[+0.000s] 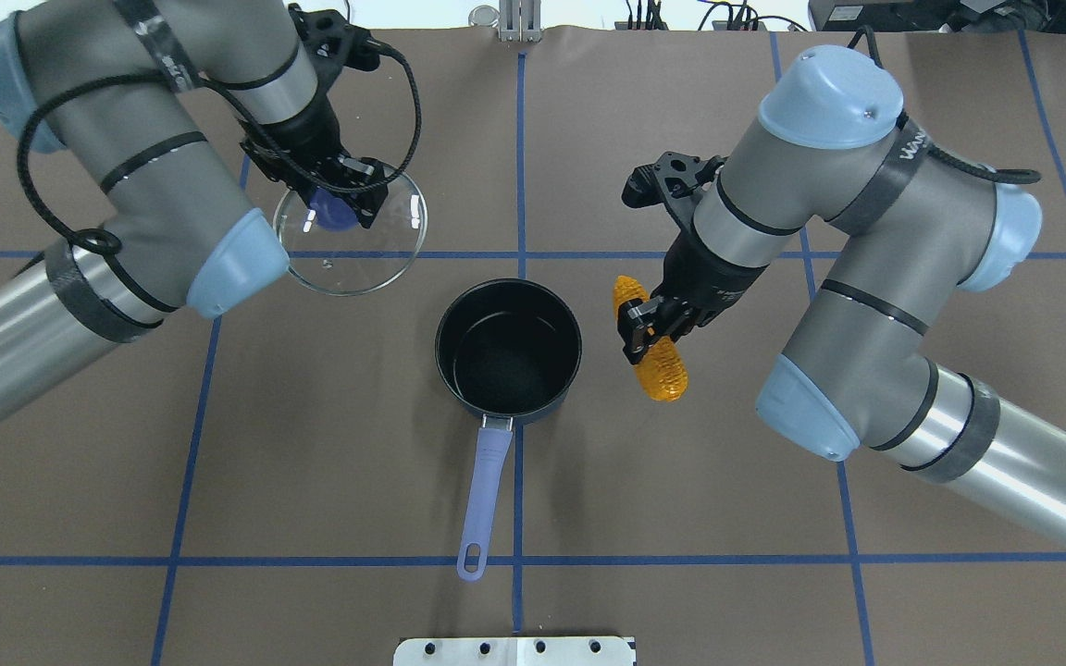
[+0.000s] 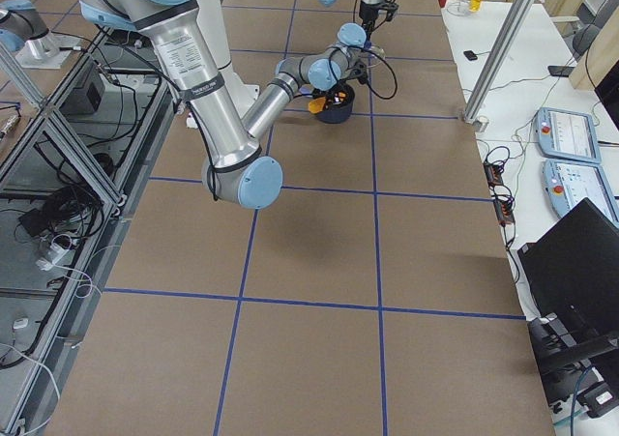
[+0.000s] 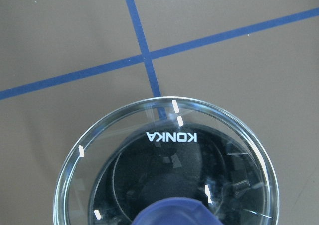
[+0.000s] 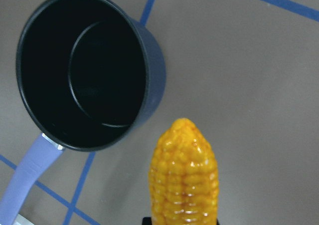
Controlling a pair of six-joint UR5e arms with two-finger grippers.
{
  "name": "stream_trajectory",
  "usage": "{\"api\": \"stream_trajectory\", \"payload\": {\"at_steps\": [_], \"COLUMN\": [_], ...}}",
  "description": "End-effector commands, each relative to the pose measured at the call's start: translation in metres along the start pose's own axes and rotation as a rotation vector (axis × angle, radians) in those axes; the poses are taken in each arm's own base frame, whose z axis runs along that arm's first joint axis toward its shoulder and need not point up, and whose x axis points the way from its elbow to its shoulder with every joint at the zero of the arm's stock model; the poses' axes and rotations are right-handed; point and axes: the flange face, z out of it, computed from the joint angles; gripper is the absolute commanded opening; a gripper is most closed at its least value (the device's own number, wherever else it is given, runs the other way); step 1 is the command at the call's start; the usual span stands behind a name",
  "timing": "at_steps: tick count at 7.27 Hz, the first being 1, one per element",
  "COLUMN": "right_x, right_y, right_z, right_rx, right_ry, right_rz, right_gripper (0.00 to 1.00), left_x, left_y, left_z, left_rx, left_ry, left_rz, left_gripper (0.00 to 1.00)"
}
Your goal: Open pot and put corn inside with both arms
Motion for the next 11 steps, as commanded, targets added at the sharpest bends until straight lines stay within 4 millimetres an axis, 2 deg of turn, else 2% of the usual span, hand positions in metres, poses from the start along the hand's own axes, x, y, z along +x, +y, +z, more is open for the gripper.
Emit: {"api": "stream_trajectory", "payload": {"at_steps": [1, 2, 4, 5, 6, 7, 8, 9, 10, 11], "right_x": [-0.03, -0.046, -0.076, -0.089, -0.103, -0.105, -0.105, -0.106, -0.104, -0.097], "right_y": [-0.011, -0.02, -0.032, -0.044, -0.051, -0.051, -0.051, -0.051, -0.052, -0.056], "right_z": [0.026, 0.029, 0.027, 0.032, 0.033, 0.032, 0.031, 0.03, 0.029, 0.021], "right_rx": [0.037, 0.045, 0.076, 0.081, 0.092, 0.112, 0.118, 0.12, 0.121, 0.135], "right_ry": [-0.069, -0.074, -0.074, -0.069, -0.068, -0.083, -0.085, -0.087, -0.085, -0.08], "right_rz": [-0.029, -0.04, -0.041, -0.044, -0.012, -0.017, -0.022, -0.024, -0.021, -0.014], "right_gripper": [0.33, 0.35, 0.36, 0.39, 0.49, 0.9, 1.0, 1.0, 1.0, 1.0], "left_x": [-0.063, -0.087, -0.12, -0.142, -0.16, -0.18, -0.2, -0.228, -0.245, -0.25], "left_y": [0.002, 0.006, 0.017, 0.027, 0.034, 0.045, 0.057, 0.08, 0.098, 0.106], "left_z": [-0.008, -0.007, 0.002, 0.009, 0.012, 0.015, 0.021, 0.039, 0.05, 0.055], "left_rx": [-0.006, -0.01, -0.027, -0.043, -0.052, -0.063, -0.069, -0.062, -0.059, -0.073], "left_ry": [-0.014, -0.026, -0.042, -0.052, -0.061, -0.069, -0.075, -0.075, -0.067, -0.053], "left_rz": [0.048, 0.062, 0.089, 0.103, 0.101, 0.113, 0.116, 0.127, 0.129, 0.119], "left_gripper": [0.68, 0.68, 0.68, 0.68, 0.68, 0.69, 0.69, 0.69, 0.69, 0.69]}}
